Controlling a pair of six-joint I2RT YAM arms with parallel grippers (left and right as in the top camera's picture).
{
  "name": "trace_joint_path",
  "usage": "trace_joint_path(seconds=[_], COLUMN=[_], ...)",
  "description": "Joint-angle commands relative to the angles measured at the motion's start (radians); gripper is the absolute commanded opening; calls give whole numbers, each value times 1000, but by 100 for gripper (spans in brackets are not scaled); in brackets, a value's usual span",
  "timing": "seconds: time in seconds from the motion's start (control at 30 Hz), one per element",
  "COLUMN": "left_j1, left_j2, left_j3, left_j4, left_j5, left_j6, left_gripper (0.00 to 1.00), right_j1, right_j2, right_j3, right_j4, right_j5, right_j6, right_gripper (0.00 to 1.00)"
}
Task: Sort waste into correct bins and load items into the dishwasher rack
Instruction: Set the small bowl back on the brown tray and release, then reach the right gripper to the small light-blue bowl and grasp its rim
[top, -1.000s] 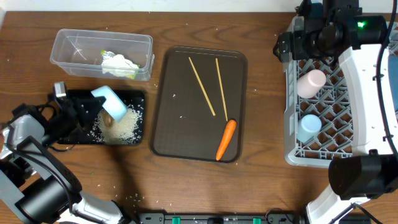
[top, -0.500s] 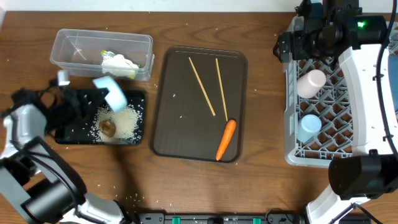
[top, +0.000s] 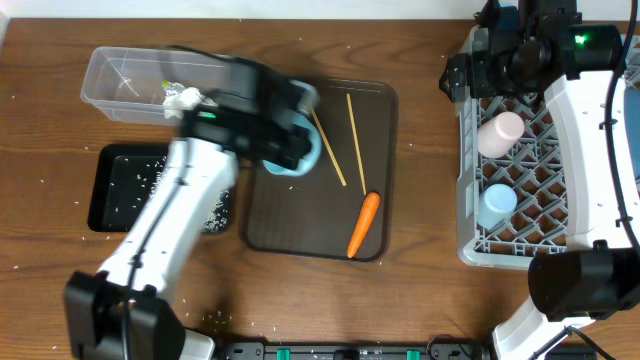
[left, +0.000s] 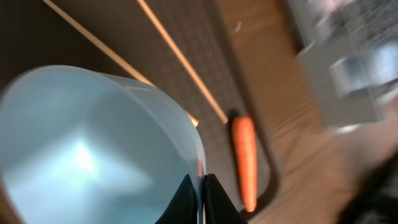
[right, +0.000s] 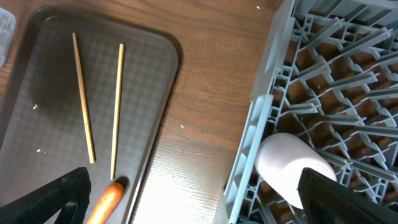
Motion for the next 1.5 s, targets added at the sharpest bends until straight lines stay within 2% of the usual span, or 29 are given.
trace_joint_path(seconds=[0.0, 0.23, 0.43, 0.5, 0.6, 0.77, 0.9, 1.0, 1.1, 1.47], left_j1=[-110, -184, -190, -190, -190, -187, -151, -99, -27, 253], left_j2=[57, 200, 222, 222, 222, 211, 165, 106, 23, -203], left_j3=[5, 5, 5, 5, 5, 9, 31, 50, 55, 54], left_j4=[-7, -1, 1, 3, 3, 2, 2, 2, 3, -14], left_j5=[-376, -408, -408, -408, -396, -389, -390, -389, -390, -390], left_j6=[-92, -133, -136, -136, -136, -145, -200, -241, -275, -279], left_gripper=[6, 6, 8, 22, 38, 42, 53, 80, 98, 98], right_j1=[-2, -2, -2, -1, 0, 8, 23, 39, 74, 274], right_j2=[-1, -1, -1, -1, -1, -1, -1, 1, 10, 192], right_j3=[0, 0, 0, 0, 0, 0, 0, 0, -1, -1], right_j4=[0, -5, -5, -5, -4, 5, 43, 78, 117, 242], right_j5=[3, 3, 2, 2, -10, -52, -113, -185, -207, -204], right_j6=[-13, -13, -13, -12, -12, -13, -11, -8, 19, 105], right_gripper=[99, 99, 99, 99, 99, 99, 99, 99, 99, 98])
